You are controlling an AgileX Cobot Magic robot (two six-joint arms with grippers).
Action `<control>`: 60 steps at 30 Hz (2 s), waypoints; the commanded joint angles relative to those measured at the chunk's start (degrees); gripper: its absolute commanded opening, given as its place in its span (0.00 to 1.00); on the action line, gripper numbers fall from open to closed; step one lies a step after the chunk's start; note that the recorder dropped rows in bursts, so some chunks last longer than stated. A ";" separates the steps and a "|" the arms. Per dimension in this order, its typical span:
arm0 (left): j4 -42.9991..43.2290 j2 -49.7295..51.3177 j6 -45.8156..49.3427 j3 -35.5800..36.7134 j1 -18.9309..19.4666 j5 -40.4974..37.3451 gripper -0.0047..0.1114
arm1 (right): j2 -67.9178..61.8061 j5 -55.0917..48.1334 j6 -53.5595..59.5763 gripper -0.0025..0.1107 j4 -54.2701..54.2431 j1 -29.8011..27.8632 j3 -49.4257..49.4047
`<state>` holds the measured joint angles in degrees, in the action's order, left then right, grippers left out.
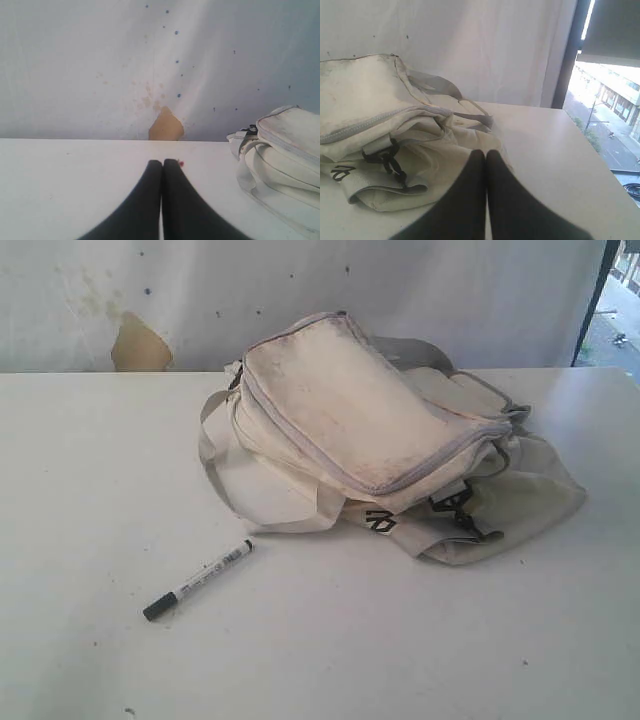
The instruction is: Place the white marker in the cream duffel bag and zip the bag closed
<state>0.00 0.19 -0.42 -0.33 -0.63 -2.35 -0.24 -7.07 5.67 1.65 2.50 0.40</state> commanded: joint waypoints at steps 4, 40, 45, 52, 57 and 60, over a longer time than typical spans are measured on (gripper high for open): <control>0.00 -0.19 -0.42 0.33 -0.05 0.70 0.04 | 0.24 0.32 -0.14 0.02 0.09 0.24 -0.40; 0.00 5.45 -3.62 -27.19 -0.05 -11.01 0.04 | -12.48 3.44 -0.70 0.02 0.09 0.24 22.64; 0.33 14.28 -3.62 -33.97 -0.05 -17.74 0.04 | -21.94 3.15 -0.70 0.02 0.09 0.24 28.28; 0.00 24.72 -3.62 -34.41 -0.05 -16.05 0.04 | -34.30 5.60 -1.60 0.02 0.09 0.24 29.12; 0.00 32.45 -4.67 -34.41 -0.05 -14.12 0.04 | -43.13 4.31 -4.73 0.02 0.09 0.24 29.12; -0.56 37.27 -4.60 -34.41 -0.05 -13.64 0.08 | -47.12 3.82 -7.16 0.04 0.09 0.33 29.12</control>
<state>0.00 33.80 -4.59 -34.57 -0.63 -17.22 -44.16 -2.97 1.01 1.65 2.50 29.32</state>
